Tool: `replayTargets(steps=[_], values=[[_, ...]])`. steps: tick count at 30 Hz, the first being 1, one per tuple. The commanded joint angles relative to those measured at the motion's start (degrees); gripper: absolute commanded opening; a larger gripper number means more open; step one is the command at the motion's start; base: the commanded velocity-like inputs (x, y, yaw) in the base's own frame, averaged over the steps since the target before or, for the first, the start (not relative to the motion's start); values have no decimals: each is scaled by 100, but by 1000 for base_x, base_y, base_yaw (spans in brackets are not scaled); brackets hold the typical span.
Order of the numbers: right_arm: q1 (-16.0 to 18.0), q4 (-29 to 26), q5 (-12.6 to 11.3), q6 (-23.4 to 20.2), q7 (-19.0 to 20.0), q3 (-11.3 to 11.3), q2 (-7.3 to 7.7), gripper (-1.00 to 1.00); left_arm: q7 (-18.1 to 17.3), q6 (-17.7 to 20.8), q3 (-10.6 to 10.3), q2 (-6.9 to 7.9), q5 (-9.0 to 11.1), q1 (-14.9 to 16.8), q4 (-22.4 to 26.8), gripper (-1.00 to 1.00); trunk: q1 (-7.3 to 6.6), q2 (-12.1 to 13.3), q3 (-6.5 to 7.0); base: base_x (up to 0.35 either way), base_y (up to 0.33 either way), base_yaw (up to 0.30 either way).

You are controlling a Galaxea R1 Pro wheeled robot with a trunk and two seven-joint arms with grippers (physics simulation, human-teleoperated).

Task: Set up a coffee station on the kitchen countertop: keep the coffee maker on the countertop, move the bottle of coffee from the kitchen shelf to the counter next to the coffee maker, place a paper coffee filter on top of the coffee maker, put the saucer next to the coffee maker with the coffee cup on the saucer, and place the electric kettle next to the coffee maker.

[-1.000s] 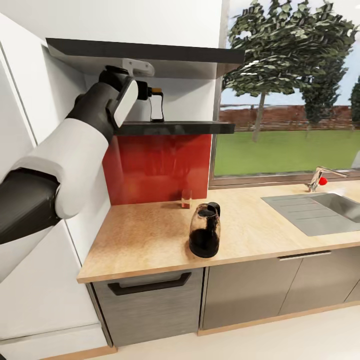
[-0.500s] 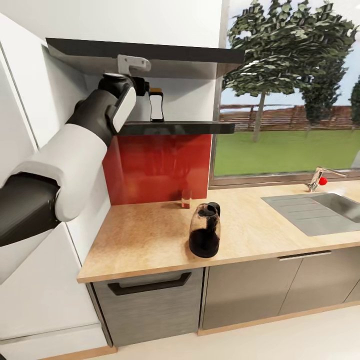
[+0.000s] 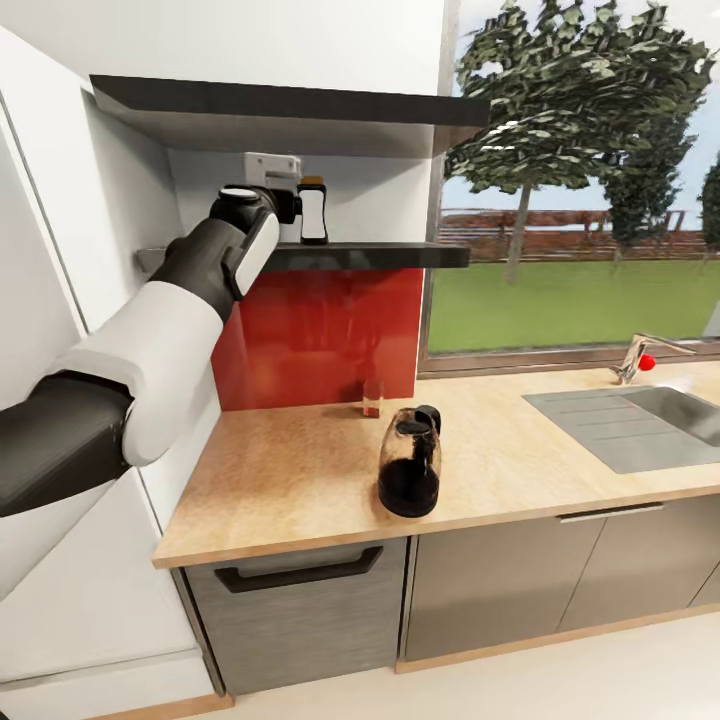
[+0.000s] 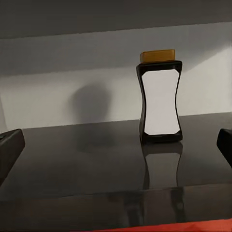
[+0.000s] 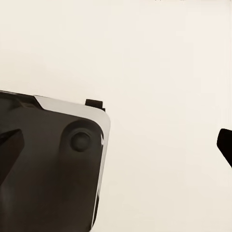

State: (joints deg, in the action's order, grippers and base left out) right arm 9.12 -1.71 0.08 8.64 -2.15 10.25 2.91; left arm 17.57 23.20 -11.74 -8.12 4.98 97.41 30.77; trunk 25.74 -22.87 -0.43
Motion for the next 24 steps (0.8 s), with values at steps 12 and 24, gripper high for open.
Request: replayTargets(steps=[12,24], values=[[2,4,22,29,-24,53,58,100,71,28,-8,-6,85,-2,19,100,4,-5,-5,294,0,0],[2,4,18,32,-23,54,60,100,71,18,-17,-35,99,-2,62,100,4,-5,-5,186,0,0]])
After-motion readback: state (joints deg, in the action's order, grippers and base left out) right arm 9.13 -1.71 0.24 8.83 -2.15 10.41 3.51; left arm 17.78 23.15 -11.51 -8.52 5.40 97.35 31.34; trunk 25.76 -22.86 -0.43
